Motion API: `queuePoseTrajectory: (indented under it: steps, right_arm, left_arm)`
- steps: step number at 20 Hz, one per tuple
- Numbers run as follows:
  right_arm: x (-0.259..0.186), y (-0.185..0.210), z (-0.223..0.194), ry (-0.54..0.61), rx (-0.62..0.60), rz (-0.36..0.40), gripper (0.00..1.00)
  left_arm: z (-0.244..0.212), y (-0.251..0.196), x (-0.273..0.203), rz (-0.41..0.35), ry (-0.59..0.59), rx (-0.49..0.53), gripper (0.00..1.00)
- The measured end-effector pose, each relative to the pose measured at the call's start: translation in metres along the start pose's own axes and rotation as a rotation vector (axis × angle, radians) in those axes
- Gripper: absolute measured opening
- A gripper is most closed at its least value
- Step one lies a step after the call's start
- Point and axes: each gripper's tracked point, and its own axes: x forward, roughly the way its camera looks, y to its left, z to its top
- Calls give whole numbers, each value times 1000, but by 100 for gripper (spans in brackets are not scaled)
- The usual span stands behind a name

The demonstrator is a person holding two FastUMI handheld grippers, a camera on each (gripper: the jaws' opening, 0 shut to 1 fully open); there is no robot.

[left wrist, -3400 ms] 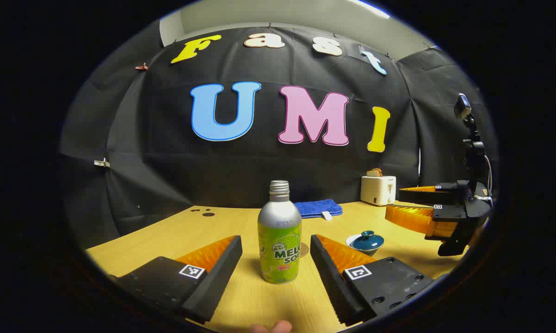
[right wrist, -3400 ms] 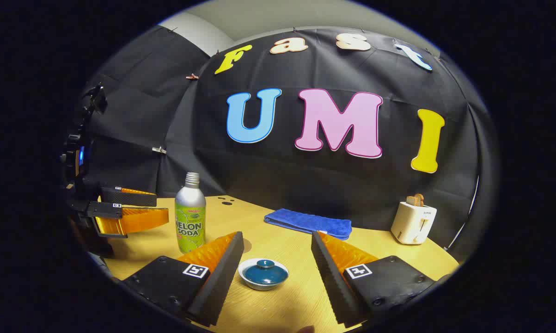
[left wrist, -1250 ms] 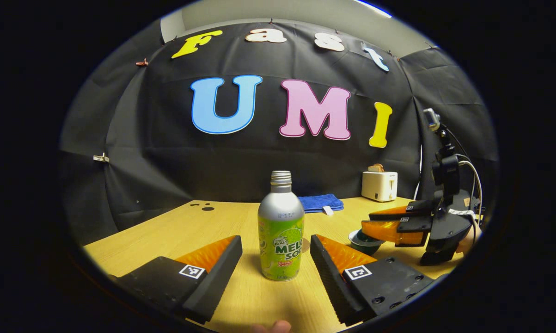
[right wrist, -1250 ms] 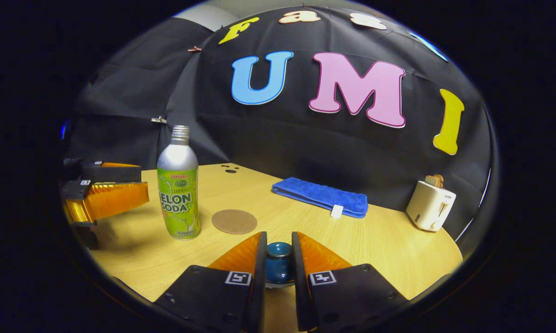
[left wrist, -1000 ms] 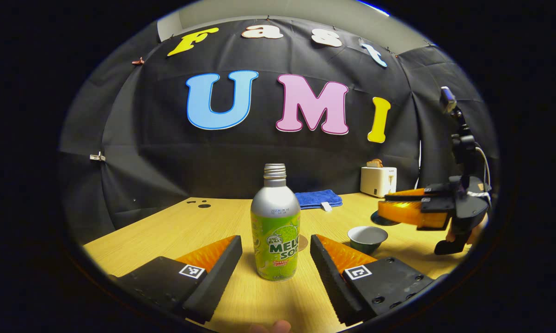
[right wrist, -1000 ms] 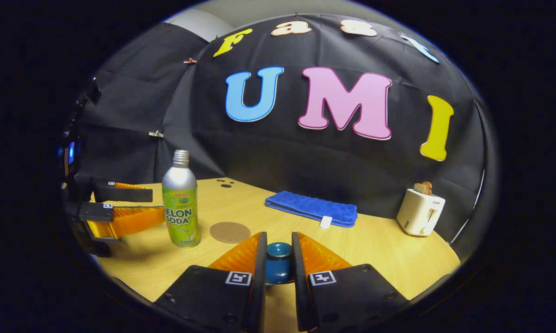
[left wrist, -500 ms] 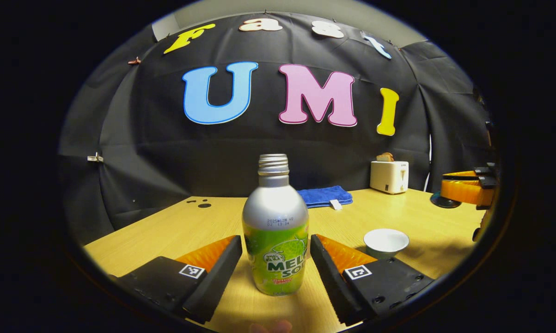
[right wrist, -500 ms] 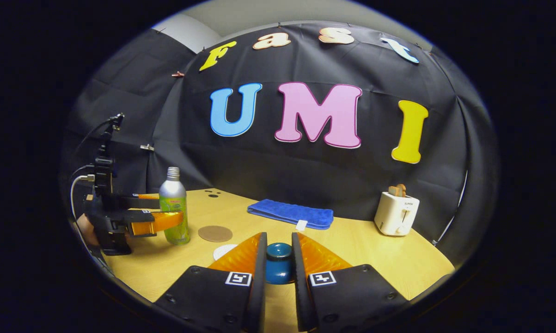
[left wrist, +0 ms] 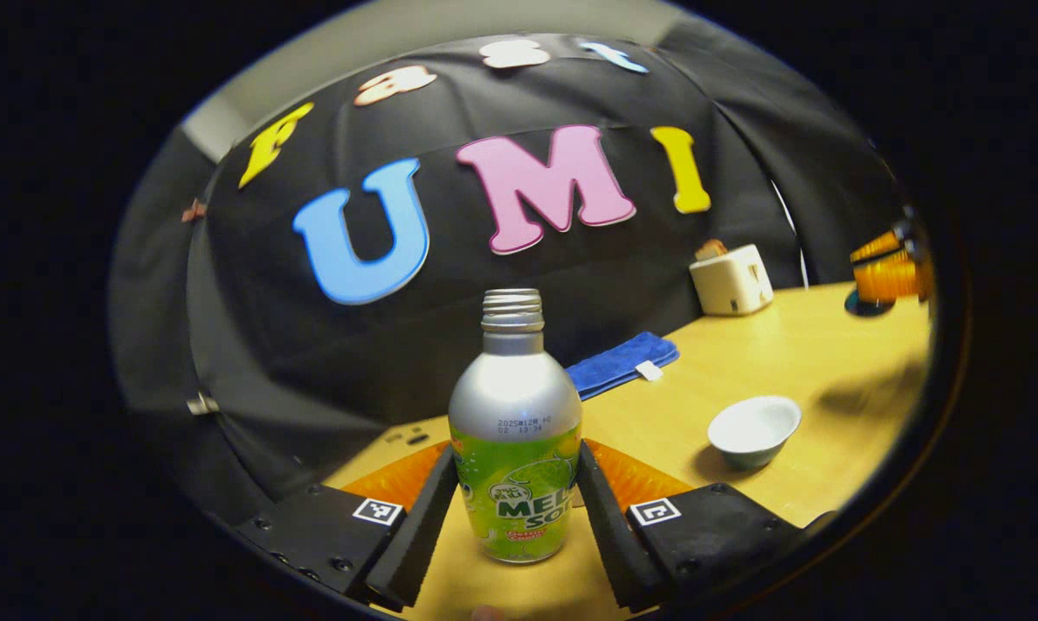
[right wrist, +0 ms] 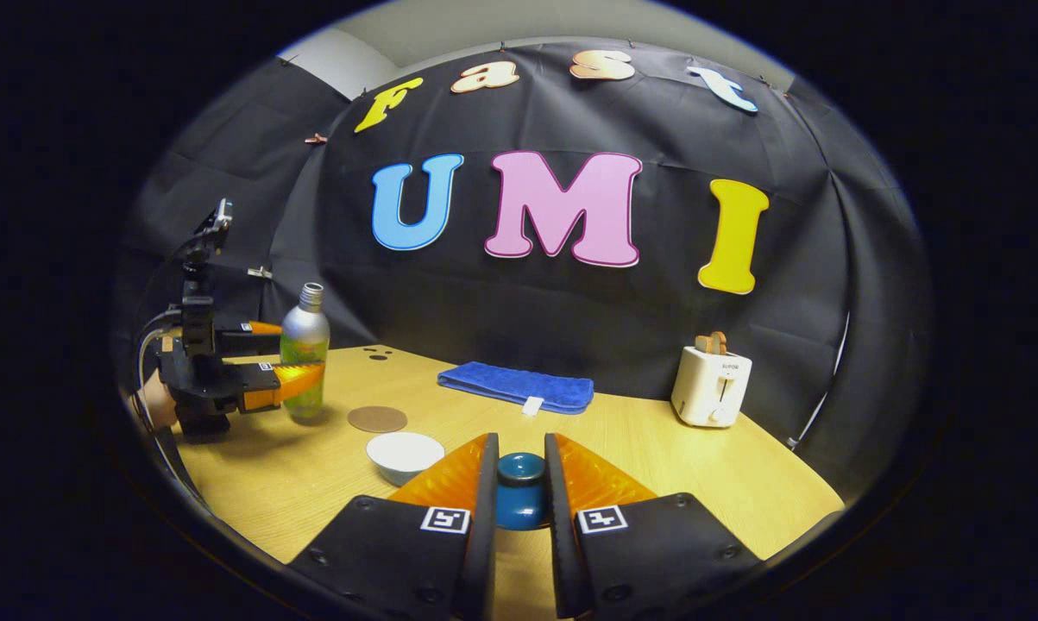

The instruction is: Open the teacup lid with one hand, grasp the water bottle and pour water into the teacup with the other hand; after pouring, place the water bottle on the coaster and then close the teacup lid.

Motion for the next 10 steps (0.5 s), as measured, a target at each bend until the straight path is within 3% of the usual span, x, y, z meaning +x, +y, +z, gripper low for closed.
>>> queuePoseTrajectory:
  steps: [3, 9, 10]
  right_arm:
    - [-6, -8, 1, -7, 1, -15, 30]
    - [-13, -17, 11, -29, 3, -24, 30]
    - [-14, -19, 12, -33, 4, -28, 26]
  left_arm:
    - [9, 3, 2, 25, 1, 268, 81]
    - [7, -15, 7, -16, 27, 653, 80]
    - [9, -18, 9, -18, 26, 719, 80]
